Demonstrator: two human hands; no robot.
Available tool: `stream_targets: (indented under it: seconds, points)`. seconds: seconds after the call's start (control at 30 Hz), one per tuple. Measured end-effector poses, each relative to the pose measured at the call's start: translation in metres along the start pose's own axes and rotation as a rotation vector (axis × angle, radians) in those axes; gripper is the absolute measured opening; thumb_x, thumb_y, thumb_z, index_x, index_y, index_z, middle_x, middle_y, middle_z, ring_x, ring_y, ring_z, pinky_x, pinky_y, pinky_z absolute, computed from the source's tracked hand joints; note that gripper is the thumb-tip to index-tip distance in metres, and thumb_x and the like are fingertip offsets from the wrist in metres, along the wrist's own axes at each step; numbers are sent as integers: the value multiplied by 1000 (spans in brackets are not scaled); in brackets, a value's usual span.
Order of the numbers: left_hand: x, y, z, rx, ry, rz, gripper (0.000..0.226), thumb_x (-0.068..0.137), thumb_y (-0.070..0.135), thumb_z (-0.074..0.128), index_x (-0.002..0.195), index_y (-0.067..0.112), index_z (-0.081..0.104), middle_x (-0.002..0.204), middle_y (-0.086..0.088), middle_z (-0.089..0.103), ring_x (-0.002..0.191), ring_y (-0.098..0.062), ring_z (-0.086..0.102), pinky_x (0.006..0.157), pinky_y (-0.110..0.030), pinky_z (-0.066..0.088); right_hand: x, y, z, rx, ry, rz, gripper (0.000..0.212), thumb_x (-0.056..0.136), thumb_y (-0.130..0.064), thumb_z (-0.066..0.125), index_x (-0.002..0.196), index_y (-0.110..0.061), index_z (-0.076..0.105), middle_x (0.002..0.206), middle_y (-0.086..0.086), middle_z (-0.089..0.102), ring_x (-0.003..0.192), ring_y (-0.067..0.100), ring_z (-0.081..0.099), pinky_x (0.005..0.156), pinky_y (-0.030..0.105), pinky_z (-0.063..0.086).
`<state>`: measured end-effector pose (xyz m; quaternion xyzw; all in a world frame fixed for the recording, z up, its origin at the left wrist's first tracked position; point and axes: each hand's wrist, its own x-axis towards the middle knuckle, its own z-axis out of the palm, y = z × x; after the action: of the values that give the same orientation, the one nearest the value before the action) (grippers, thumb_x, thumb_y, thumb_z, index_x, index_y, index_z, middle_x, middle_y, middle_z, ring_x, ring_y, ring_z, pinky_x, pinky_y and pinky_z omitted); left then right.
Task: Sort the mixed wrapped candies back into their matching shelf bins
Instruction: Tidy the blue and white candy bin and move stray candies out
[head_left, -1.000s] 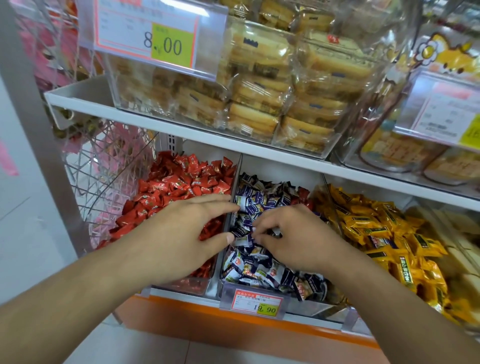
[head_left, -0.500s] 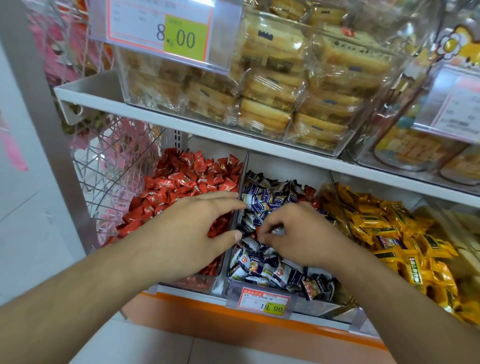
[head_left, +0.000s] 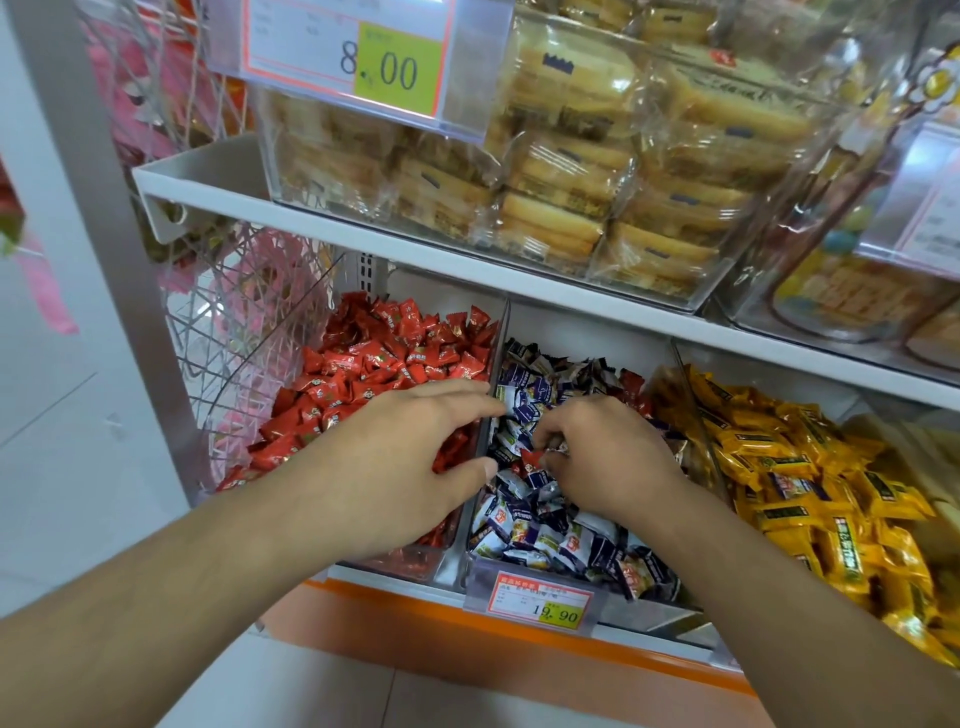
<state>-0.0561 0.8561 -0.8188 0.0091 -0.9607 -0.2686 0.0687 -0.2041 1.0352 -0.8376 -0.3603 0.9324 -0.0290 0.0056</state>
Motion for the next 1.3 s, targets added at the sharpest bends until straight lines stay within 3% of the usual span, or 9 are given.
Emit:
stream_targets:
  seconds: [0.07,0.17,0.27,0.43,0.57,0.67,0.83,1.3]
  points:
    - [0,0,0,-7,-1,-4,56,99,50,58,151,48,39,160,31,26,147,7,24,123,-22,19,1,-1,2,13,-10,5,26,89,-32,79,115,-34,75,117,-7,70,108,18,65,93,36,56]
    - [0,1,0,-6,4,-7,56,99,49,59,152,47,39,161,30,26,148,7,24,121,-18,17,3,-2,1,17,-8,8,30,89,-32,79,119,-31,76,123,-5,69,113,19,64,100,35,53]
    - [0,2,0,-3,3,-10,56,99,49,58,152,48,38,161,30,25,148,8,23,118,-15,14,4,-3,2,1,-6,10,25,90,-28,78,115,-29,78,120,-4,69,111,19,65,96,33,52]
    - [0,3,0,-1,4,-13,56,99,49,59,152,48,38,161,31,25,147,8,23,116,-13,13,5,-5,1,46,-20,53,7,87,-22,78,88,-29,82,100,-10,70,94,13,66,80,26,51]
    - [0,3,0,2,10,-7,56,99,49,59,151,48,39,161,31,26,147,9,23,116,-13,14,5,-3,3,92,-38,93,23,83,-11,74,69,-28,78,83,-13,71,78,8,67,71,25,54]
    - [0,4,0,3,12,-3,55,99,48,59,151,48,40,161,31,26,147,9,23,116,-13,14,5,-5,5,85,-14,117,21,85,-14,71,71,-29,79,81,-13,72,74,7,66,68,23,50]
    - [-1,4,0,2,13,-6,55,100,48,58,151,47,40,161,30,26,147,8,23,117,-14,14,7,-11,8,64,33,114,17,85,-16,69,75,-28,77,82,-10,73,77,13,68,80,29,59]
    - [-2,5,1,0,18,-8,56,100,47,57,153,46,38,162,29,24,148,8,21,118,-15,13,10,-14,10,0,22,138,17,83,-13,68,74,-26,75,78,-5,72,77,17,69,82,35,60]
